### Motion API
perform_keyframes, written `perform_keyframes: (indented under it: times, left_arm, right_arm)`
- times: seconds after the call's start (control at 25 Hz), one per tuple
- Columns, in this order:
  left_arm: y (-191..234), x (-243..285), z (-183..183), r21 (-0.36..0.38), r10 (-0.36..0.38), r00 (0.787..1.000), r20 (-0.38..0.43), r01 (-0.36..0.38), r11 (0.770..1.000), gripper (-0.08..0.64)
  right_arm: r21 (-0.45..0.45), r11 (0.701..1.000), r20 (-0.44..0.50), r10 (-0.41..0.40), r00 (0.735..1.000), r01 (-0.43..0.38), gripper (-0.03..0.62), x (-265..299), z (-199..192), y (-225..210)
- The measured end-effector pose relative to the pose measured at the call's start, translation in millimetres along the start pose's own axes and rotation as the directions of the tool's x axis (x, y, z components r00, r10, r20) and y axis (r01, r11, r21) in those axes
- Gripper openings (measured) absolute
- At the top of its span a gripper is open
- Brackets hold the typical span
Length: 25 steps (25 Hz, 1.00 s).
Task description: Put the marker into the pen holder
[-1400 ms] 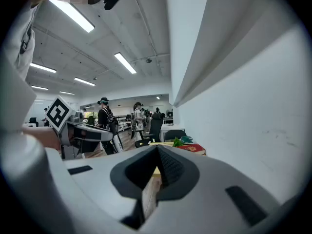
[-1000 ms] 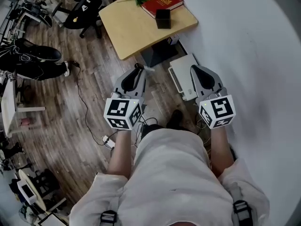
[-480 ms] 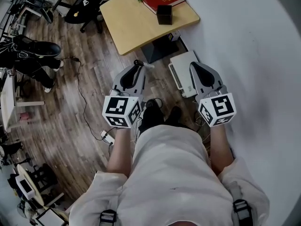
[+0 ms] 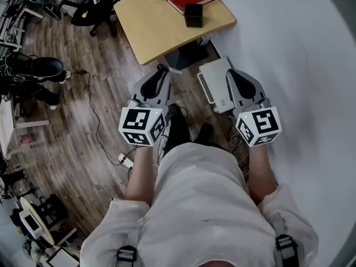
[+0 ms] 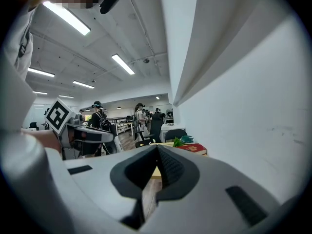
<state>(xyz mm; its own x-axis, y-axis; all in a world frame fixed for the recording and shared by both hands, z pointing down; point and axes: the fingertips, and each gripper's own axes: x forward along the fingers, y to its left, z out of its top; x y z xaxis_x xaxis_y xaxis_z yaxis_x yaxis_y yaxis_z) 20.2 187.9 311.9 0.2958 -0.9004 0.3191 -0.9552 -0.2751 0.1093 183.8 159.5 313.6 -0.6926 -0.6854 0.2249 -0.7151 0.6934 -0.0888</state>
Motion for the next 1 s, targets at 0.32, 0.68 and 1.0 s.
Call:
perform_keyframes:
  times: [0.32,0.68,1.0]
  left_arm:
    - [32,28,12,0.007,-0.068,0.998,-0.010,0.068,0.998,0.054]
    - [80,63,31,0.042,-0.162,0.987,-0.019,0.163,0.986,0.054]
    - [124,84,37,0.054,-0.236,0.971,-0.030,0.237,0.970,0.052]
  right_arm:
    - [-0.004,0.999,-0.020,-0.043,0.999,0.043,-0.002,39,11,-1]
    - [0.004,0.994,-0.024,-0.105,0.994,0.105,-0.002,101,29,7]
    - [0.018,0.986,-0.023,-0.167,0.986,0.168,-0.002,152,38,20]
